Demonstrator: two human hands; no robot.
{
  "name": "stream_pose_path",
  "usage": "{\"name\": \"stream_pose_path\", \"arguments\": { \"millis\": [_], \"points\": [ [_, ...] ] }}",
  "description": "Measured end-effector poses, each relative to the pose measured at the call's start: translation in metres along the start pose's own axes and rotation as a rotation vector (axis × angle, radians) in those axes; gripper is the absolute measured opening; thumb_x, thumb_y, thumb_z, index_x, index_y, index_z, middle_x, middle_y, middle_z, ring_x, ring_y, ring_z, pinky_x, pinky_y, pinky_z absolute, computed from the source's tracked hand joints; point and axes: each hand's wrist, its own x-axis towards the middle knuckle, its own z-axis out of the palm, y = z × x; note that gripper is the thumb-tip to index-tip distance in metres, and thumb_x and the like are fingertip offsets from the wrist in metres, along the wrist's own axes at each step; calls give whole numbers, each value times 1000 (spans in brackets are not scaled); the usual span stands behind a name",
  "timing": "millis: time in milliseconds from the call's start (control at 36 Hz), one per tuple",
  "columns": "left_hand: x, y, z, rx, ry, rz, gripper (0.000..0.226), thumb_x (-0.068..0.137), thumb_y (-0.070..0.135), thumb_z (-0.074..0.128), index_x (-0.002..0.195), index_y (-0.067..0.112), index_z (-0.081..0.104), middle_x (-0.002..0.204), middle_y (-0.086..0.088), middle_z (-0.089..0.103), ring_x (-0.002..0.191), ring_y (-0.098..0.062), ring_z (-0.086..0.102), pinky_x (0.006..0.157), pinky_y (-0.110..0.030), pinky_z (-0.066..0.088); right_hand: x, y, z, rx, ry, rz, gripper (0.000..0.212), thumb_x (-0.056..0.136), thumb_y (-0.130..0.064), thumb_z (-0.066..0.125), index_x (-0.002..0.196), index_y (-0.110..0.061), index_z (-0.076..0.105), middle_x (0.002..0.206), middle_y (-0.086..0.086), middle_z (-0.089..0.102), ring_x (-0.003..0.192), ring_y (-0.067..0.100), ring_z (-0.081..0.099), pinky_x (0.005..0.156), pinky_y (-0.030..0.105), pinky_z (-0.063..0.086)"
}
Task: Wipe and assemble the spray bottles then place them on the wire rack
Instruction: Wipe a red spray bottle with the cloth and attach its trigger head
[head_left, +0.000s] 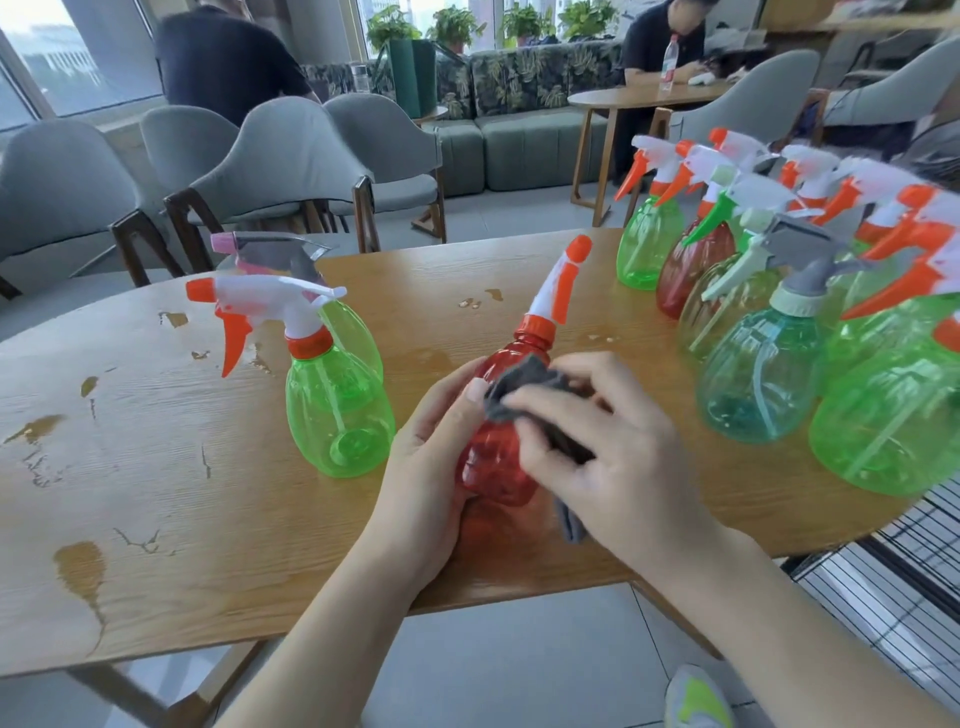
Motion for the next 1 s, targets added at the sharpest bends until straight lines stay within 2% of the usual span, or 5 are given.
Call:
{"name": "stream_pose_path", "arguments": {
  "millis": [167, 611, 750, 861, 1000],
  "points": [
    [-2, -3, -3, 57, -37, -24, 51, 90, 36, 67, 135, 13, 64, 131, -16, 70, 122, -34, 67, 98, -43, 57, 6, 7, -2, 152, 38, 338, 23, 100, -15, 64, 120, -8, 74, 110, 4, 63, 101, -3, 58, 86, 5, 42],
    [-1, -5, -5, 105, -83, -64, 52, 90, 36, 67, 136, 11, 62, 131, -17, 70, 120, -34, 68, 100, -46, 56, 3, 3, -4, 197, 45, 369, 23, 99, -16, 65, 119, -10, 75, 108, 2, 64, 99, 2, 62, 82, 8, 45],
    [-1, -6, -8, 32, -32, -67, 53, 92, 38, 67, 135, 8, 59, 122, -20, 69, 106, -31, 70, 84, -44, 60, -3, -9, -1, 184, 20, 213, 16, 93, -7, 70, 107, -8, 78, 107, 7, 64, 95, 6, 62, 86, 14, 46],
    [1, -3, -7, -44, 9, -124, 75, 96, 46, 69, 148, -2, 43, 145, -39, 47, 137, -53, 48, 118, -64, 34, -12, -18, 4, 120, -36, -4, 12, 89, -5, 73, 98, -8, 80, 103, 14, 64, 90, 19, 64, 87, 18, 47],
    [4, -3, -15, -148, -14, -174, 76, 99, 50, 67, 141, -9, 42, 122, -25, 49, 118, -40, 46, 108, -53, 34, -17, -20, 9, 13, -90, -217, 11, 93, -11, 70, 96, -11, 80, 98, 14, 67, 81, 26, 59, 81, 30, 52]
  ]
}}
